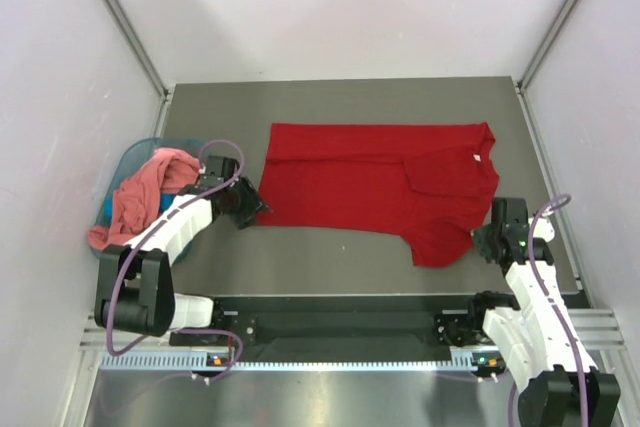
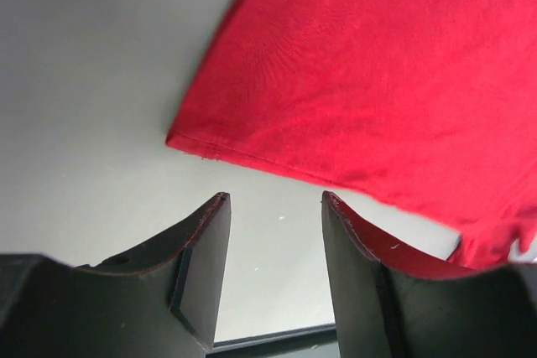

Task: Fold and stack the t-shirts
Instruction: Fold the tshirt

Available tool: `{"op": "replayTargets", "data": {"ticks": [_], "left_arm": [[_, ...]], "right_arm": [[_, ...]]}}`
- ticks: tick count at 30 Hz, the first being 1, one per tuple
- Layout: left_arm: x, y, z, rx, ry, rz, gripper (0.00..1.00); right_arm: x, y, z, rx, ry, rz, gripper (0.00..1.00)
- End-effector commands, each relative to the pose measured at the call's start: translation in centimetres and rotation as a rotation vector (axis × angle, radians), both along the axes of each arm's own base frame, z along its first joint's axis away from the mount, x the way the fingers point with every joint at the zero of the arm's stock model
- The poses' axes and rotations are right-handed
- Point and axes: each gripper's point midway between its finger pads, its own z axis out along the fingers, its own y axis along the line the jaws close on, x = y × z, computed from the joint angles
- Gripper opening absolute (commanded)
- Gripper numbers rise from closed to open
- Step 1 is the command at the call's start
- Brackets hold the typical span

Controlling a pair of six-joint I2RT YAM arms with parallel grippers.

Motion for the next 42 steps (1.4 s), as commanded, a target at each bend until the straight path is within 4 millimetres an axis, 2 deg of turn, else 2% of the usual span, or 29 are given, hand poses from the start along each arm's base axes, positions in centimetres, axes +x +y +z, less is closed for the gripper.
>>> {"op": "replayTargets", "data": {"ticks": [1, 6, 13, 15, 17, 19, 23, 24, 27, 30, 37, 42], "left_arm": [[0.8, 0.7, 0.3, -0.002, -0.011, 0.131, 0.53], [-0.7, 2.2, -0.9, 0.016, 0.074, 0.321, 0.53], [-0.9, 2.1, -1.0, -0.062, 0.091, 0.475, 0.50], [-0.7, 2.2, -0.6, -0.053, 0.091, 0.474, 0.50], [-1.0, 2.9, -1.0, 0.004, 0.107, 0.484, 0.50], [-0.9, 2.7, -1.2, 0.005, 0.117, 0.478, 0.51], [-1.3, 1.8, -2.7, -0.018, 0.147, 0.469, 0.50], [-0.9, 0.9, -2.6, -0.060, 0.138, 0.447, 0.50], [-0.7, 0.2, -3.4, -0.081, 0.146, 0.426, 0.48], [-0.6, 0.1, -3.7, -0.065, 0.151, 0.407, 0.46], [-0.7, 0.7, -3.8, -0.028, 0.140, 0.407, 0.38], [-0.4, 0.8, -3.3, -0.024, 0.120, 0.403, 0.41]], "right_arm": [[1.1, 0.6, 1.1, -0.005, -0.069, 0.071, 0.00], [1.0, 1.2, 1.1, 0.015, -0.084, 0.094, 0.00], [1.0, 0.8, 1.0, -0.003, -0.080, 0.090, 0.00], [1.0, 0.8, 1.1, -0.005, -0.083, 0.090, 0.00], [1.0, 0.7, 1.1, -0.005, -0.087, 0.082, 0.00], [1.0, 0.8, 1.0, -0.002, -0.087, 0.078, 0.00], [0.9, 0.5, 1.1, -0.013, -0.082, 0.065, 0.00], [0.9, 0.4, 1.3, -0.019, -0.086, 0.062, 0.00], [0.9, -0.1, 1.8, -0.040, -0.088, 0.052, 0.00], [0.9, -0.4, 2.3, -0.058, -0.098, 0.042, 0.00], [0.9, -0.7, 2.5, -0.071, -0.103, 0.034, 0.00], [0.7, -0.8, 2.4, -0.076, -0.102, 0.034, 0.00]]}}
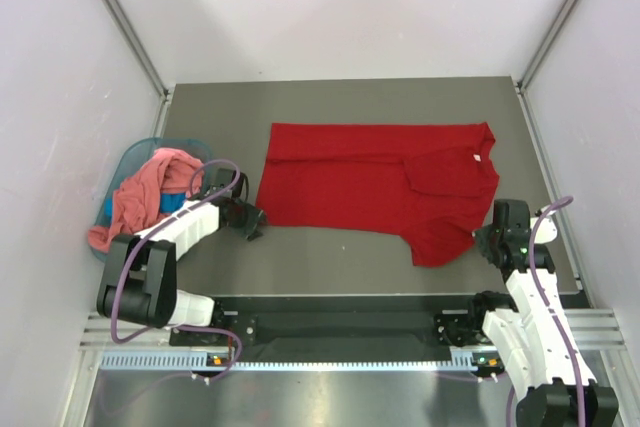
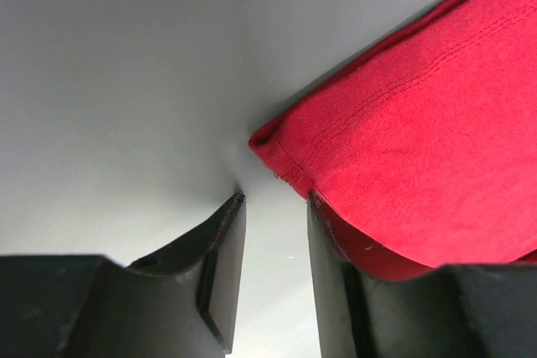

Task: Fold and stack the t-shirts
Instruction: Fold the tshirt

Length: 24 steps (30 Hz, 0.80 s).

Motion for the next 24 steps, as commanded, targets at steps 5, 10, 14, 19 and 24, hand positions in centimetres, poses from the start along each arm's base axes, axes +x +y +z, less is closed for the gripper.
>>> {"op": "replayTargets", "data": {"ticks": [5, 10, 14, 19, 24], "left_arm": [[2.0, 0.0, 2.6, 0.009, -0.113, -0.006, 0.44], [2.6, 0.5, 3.4, 0.030, -0.134, 0.016, 0.45], [2.3, 0.8, 3.0, 0.046, -0.126, 0.026, 0.47], [2.4, 0.8, 2.7, 0.046, -0.126, 0.020, 0.50], [2.7, 0.5, 3.2, 0.031, -0.146, 0.021, 0.52]], "right_arm": [[0.6, -0.4, 1.8, -0.034, -0.049, 0.002, 0.00], [0.5, -0.4, 1.7, -0.034, -0.055, 0.001, 0.00], [0.4, -0.4, 1.8, -0.032, -0.060, -0.004, 0.00], [0.3, -0.6, 1.8, -0.038, -0.058, -0.008, 0.00], [0.2, -0.6, 1.6, -0.036, -0.053, -0.011, 0.00]]}}
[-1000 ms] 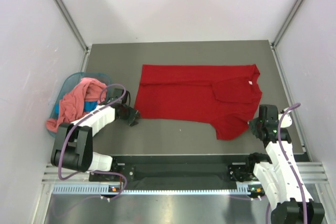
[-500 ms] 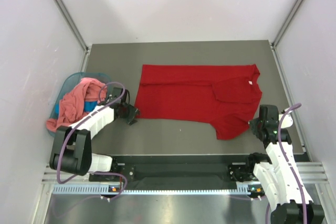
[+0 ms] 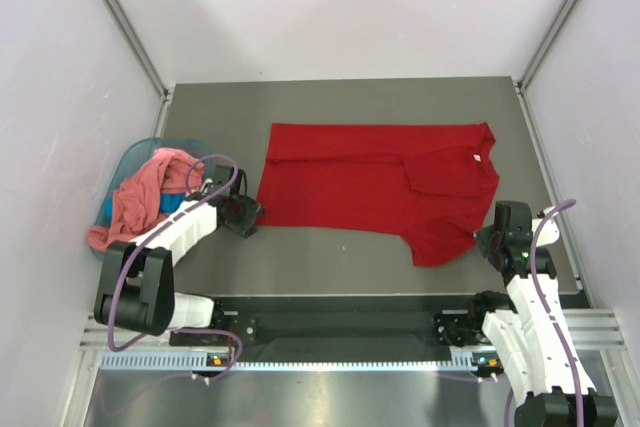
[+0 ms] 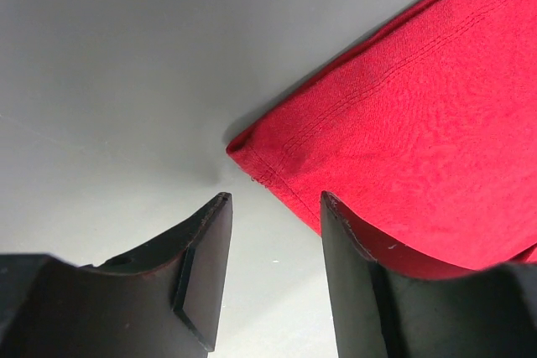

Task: Fold and stack the t-shirts
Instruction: Fold the tshirt

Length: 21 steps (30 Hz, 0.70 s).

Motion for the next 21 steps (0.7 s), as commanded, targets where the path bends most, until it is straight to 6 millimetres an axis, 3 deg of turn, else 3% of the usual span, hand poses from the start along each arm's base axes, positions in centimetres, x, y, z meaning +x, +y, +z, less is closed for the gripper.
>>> {"op": "replayTargets", "data": {"ticks": [1, 6, 10, 21], "left_arm": [[1.5, -0.2, 1.8, -0.009, -0.083, 0.010, 0.52], [1.4, 0.0, 1.7, -0.012, -0.078, 0.033, 0.50], [1.0, 0.0, 0.5, -0.010, -0.041, 0.035, 0.48], [1.0, -0.1, -1.1, 0.000, -0.013, 0.021, 0.35]], "right_arm": [[0.4, -0.3, 1.2, -0.025, -0.032, -0.003, 0.00], [0.5, -0.3, 1.2, -0.024, -0.034, -0.004, 0.00], [0.5, -0.3, 1.4, -0.023, -0.041, -0.005, 0.00], [0.2, -0.9, 1.2, -0.048, -0.030, -0.024, 0.00]]}}
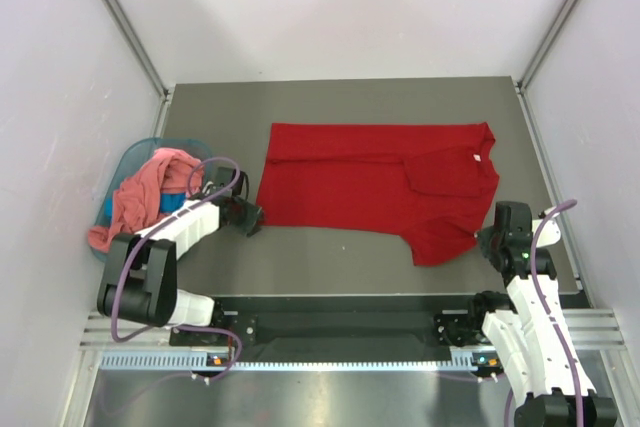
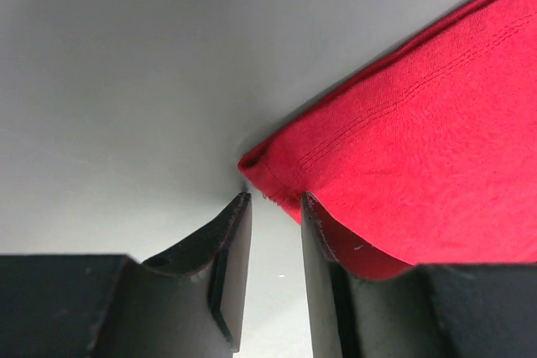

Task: Fold and stack the t-shirts
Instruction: Fold the tshirt

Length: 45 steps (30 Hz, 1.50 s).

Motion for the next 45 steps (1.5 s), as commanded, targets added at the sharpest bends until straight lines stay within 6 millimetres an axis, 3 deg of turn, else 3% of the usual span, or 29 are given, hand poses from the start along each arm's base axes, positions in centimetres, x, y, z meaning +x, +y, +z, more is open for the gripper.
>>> {"op": "replayTargets", "data": {"ticks": [1, 8, 10, 12, 14, 20, 21, 24, 28, 32, 34, 35, 36, 37, 45], "left_arm": [[1.2, -0.1, 0.2, 0.007, -0.040, -0.001, 0.34], [1.2, -0.2, -0.8, 0.010, -0.028, -0.019, 0.26], [1.5, -0.4, -1.0, 0.004, -0.041, -0.026, 0.19], [1.6, -0.5, -0.9, -0.001, -0.049, -0.036, 0.05], [1.7, -0.6, -0.5, -0.005, -0.056, -0.043, 0.00], [2.8, -0.8, 2.9, 0.017, -0.129, -0.063, 0.00], [4.0, -1.0, 4.7, 0.038, -0.183, -0.078, 0.00], [4.6, -1.1, 5.4, 0.044, -0.200, -0.090, 0.00], [5.7, -2.3, 5.5, 0.012, -0.214, -0.144, 0.00], [8.4, -2.7, 6.9, 0.036, -0.260, -0.186, 0.00], [9.2, -2.6, 6.5, 0.055, -0.243, -0.193, 0.00], [10.3, -2.6, 7.4, 0.065, -0.266, -0.199, 0.00], [10.7, -2.6, 6.8, 0.075, -0.246, -0.201, 0.00], [11.8, -2.6, 7.6, 0.083, -0.263, -0.203, 0.00], [15.8, -1.4, 6.0, 0.125, -0.206, -0.177, 0.00]], "right_arm": [[0.3, -0.6, 1.2, -0.038, -0.028, -0.013, 0.00], [0.4, -1.1, 1.3, -0.058, -0.029, -0.026, 0.00], [0.3, -1.1, 1.2, -0.061, -0.027, -0.027, 0.00], [0.4, -1.2, 1.4, -0.067, -0.030, -0.027, 0.00], [0.4, -1.4, 1.6, -0.076, -0.029, -0.030, 0.00], [0.6, -2.2, 3.7, -0.121, -0.049, -0.047, 0.00], [1.2, -2.7, 4.7, -0.150, -0.067, -0.055, 0.00], [1.6, -2.8, 4.8, -0.171, -0.058, -0.036, 0.00], [3.6, -2.7, 6.4, -0.217, -0.105, 0.035, 0.00], [6.1, -2.7, 8.2, -0.276, -0.162, 0.109, 0.00], [7.3, -2.8, 9.3, -0.327, -0.185, 0.161, 0.00], [8.0, -2.9, 9.5, -0.341, -0.184, 0.167, 0.00], [8.5, -3.2, 10.2, -0.366, -0.187, 0.174, 0.00], [9.0, -3.5, 9.7, -0.379, -0.152, 0.174, 0.00], [13.5, -6.1, 11.1, -0.469, -0.085, 0.208, 0.00]]}}
